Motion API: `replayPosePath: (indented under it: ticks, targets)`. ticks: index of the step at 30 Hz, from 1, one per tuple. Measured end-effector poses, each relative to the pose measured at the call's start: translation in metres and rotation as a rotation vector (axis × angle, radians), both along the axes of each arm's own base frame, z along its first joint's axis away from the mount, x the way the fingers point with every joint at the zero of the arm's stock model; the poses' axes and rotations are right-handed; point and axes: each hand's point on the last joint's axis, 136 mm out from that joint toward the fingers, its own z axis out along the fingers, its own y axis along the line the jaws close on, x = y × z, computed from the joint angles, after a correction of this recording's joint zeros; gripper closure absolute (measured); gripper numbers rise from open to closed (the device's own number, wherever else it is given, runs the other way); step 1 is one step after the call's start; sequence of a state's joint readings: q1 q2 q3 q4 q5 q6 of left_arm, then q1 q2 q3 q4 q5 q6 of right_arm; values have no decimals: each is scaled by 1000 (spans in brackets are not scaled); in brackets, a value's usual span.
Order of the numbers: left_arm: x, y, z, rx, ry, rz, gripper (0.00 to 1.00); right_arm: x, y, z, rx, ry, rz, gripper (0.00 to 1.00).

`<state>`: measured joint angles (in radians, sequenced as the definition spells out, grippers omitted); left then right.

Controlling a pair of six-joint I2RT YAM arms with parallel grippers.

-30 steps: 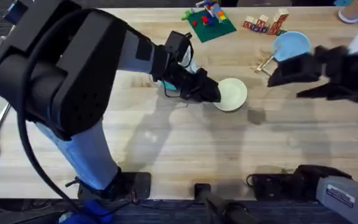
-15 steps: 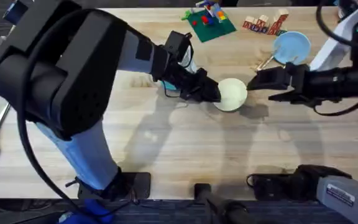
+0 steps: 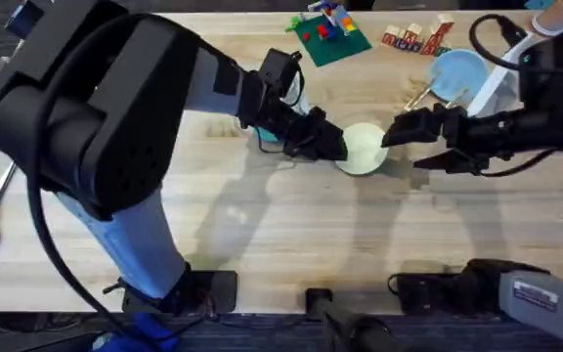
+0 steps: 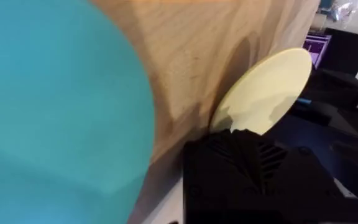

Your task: Pick up the plates from the table one by one and place each into a slot on the dish rack.

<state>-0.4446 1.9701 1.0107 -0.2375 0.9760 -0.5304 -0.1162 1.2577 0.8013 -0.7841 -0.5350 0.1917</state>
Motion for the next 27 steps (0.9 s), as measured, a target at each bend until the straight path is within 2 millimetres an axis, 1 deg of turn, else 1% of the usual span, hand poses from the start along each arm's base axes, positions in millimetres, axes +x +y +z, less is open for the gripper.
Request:
replayPosePath:
  ticks: [6,15,24,27]
  targets:
    - [0,0,0,0,0,0,961,10,-1,-12,5,20,-8,6]
    - [0,0,0,0,0,0,961,34,5,-17,46,-35,-5,6]
    - [0,0,0,0,0,0,960,39,33,-33,84,-1,55,7]
    - [0,0,0,0,0,0,960,42,40,-34,90,-9,67,41]
